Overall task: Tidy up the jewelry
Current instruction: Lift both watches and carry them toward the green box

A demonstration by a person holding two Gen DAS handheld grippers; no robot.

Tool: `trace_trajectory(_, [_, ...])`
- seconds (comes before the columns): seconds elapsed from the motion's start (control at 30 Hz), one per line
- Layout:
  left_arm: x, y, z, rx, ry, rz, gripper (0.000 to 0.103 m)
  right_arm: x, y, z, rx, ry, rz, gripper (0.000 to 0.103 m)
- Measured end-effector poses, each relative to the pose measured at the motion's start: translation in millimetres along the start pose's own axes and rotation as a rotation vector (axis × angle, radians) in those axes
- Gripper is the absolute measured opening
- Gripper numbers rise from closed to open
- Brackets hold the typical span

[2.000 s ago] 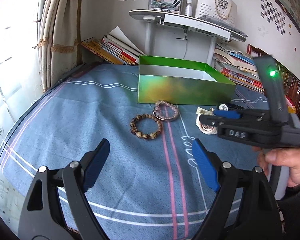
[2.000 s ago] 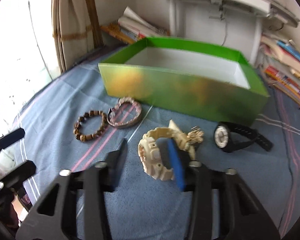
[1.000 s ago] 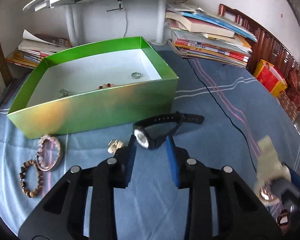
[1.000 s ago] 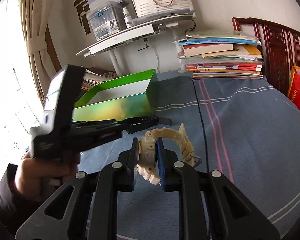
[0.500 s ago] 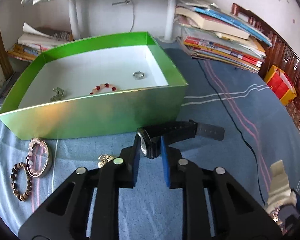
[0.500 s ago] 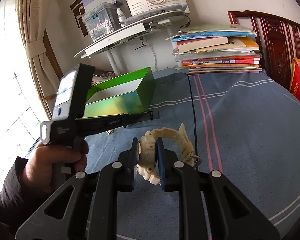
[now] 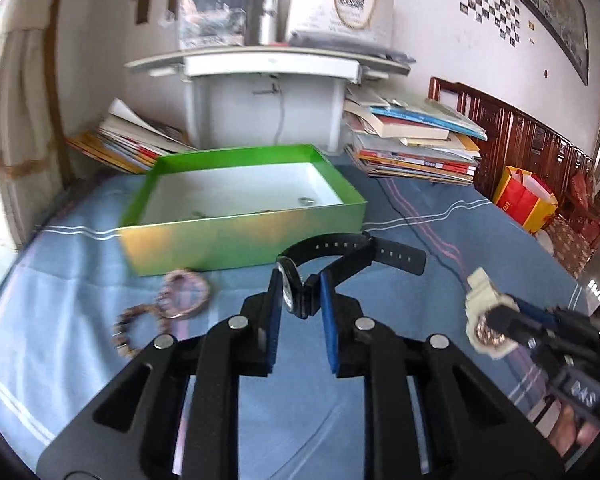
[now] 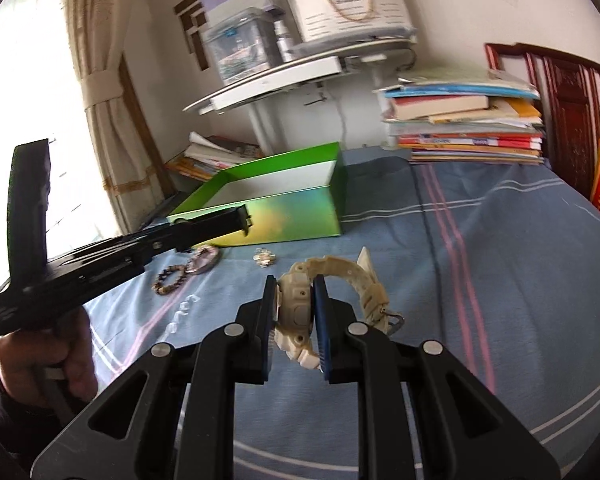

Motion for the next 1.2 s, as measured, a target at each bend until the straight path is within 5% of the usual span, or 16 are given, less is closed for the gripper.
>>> trace_trajectory(0.47, [-66.2, -60.2, -50.1, 0.073, 0.001, -0.078, 0.019, -40.2, -65.5, 21.8, 0.009, -0.043, -0.081, 0.018])
trace_trajectory(1.2, [-71.9, -67.9, -55.9, 0.067, 0.006, -0.084, 0.019, -41.1, -74.9, 15.6, -0.017, -0.025, -0.098, 0.018])
Point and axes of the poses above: each gripper's, at about its wrist camera, not at the fingertips, and z roughly the way its jaws point, y to its right, x to its top, the point moved 3 cm from there along z, roughly the way its jaws point, and after that the axes turned 12 degrees about z, right-handed, at the moved point
